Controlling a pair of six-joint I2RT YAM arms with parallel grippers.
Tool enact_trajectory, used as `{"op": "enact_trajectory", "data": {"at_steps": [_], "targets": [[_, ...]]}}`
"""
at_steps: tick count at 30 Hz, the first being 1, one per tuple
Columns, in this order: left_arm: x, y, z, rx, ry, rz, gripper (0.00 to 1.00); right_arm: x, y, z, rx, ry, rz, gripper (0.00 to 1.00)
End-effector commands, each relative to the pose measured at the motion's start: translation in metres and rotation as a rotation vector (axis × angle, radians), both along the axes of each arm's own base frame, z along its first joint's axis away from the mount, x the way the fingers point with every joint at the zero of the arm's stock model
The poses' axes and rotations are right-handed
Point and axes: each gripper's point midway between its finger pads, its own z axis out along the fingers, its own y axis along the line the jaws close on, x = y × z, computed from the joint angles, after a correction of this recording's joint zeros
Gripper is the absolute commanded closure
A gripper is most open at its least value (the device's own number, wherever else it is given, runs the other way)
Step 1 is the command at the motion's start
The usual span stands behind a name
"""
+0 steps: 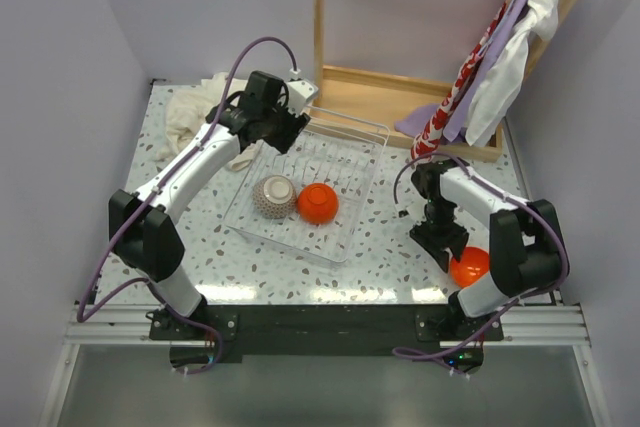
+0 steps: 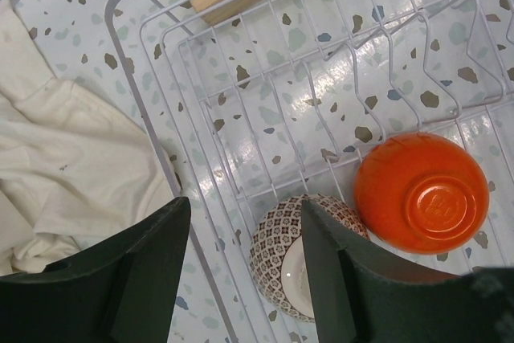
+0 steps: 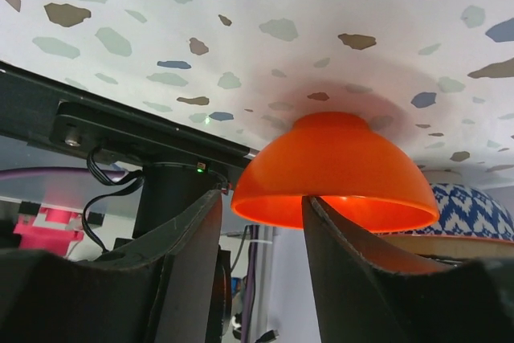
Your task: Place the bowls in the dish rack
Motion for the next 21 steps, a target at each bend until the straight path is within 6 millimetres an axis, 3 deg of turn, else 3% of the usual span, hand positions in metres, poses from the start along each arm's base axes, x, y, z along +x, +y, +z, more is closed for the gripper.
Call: {"op": "enact_trajectory", "data": {"at_steps": [1, 8, 21], "targets": [[0.004, 0.002, 0.018, -0.023, -0.058, 0.01, 0.38, 0.0, 0.001, -0.003, 0.005, 0.003, -0.014, 0.54], [0.008, 0.0, 0.017, -0.024, -0.056, 0.007, 0.37, -0.002, 0.002, -0.005, 0.007, 0.021, -0.013, 0.64], [0.009, -0.003, 0.017, -0.033, -0.053, -0.001, 0.37, -0.002, -0.023, -0.002, -0.101, -0.003, 0.063, 0.73]]}}
